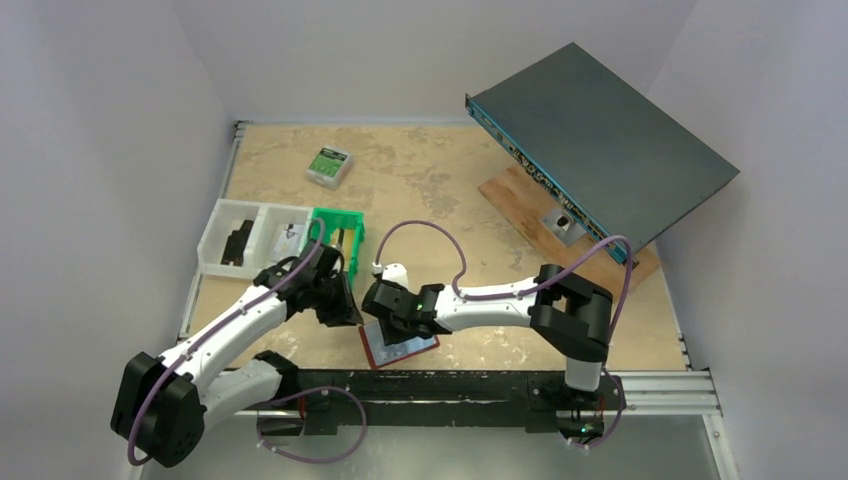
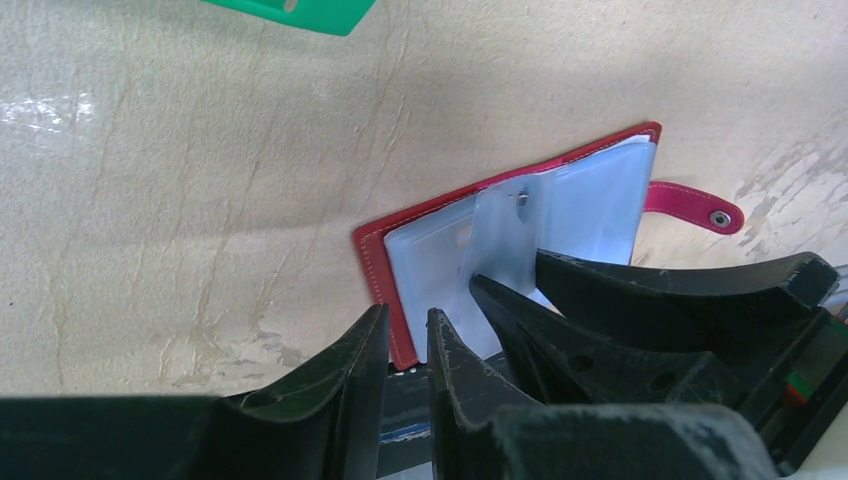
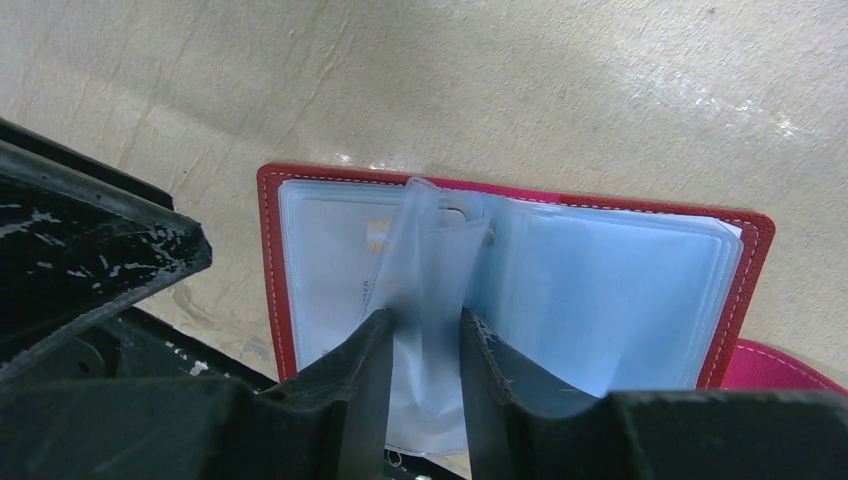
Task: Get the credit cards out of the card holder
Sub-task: Remove the credit card from the card holder.
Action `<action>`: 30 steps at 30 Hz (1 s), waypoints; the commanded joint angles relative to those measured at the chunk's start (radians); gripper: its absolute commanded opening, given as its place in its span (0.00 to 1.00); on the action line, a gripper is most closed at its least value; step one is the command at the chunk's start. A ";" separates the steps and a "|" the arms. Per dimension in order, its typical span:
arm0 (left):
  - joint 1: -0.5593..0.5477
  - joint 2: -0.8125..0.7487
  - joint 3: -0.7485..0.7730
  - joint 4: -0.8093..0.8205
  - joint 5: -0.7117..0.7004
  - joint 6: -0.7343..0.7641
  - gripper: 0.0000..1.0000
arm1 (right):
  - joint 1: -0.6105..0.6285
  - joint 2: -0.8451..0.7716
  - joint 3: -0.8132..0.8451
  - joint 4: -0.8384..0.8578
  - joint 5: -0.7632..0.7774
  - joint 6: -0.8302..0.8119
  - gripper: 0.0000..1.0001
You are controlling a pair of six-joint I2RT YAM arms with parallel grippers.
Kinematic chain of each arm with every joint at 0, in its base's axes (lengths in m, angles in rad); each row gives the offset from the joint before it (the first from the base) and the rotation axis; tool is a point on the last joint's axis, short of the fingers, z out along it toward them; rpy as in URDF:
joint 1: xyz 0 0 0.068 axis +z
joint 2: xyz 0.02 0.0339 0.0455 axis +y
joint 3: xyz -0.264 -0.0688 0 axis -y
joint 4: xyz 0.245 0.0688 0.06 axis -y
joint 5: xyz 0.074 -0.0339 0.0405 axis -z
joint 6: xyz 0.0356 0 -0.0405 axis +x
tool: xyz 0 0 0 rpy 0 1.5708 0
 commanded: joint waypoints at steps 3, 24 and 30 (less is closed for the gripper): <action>0.006 0.025 -0.021 0.058 0.053 0.032 0.19 | 0.001 0.032 -0.088 0.014 -0.053 0.035 0.22; -0.167 0.240 -0.020 0.218 0.076 -0.037 0.00 | -0.101 -0.151 -0.370 0.408 -0.232 0.106 0.16; -0.187 0.288 -0.020 0.234 0.059 -0.055 0.00 | -0.122 -0.235 -0.430 0.474 -0.261 0.122 0.22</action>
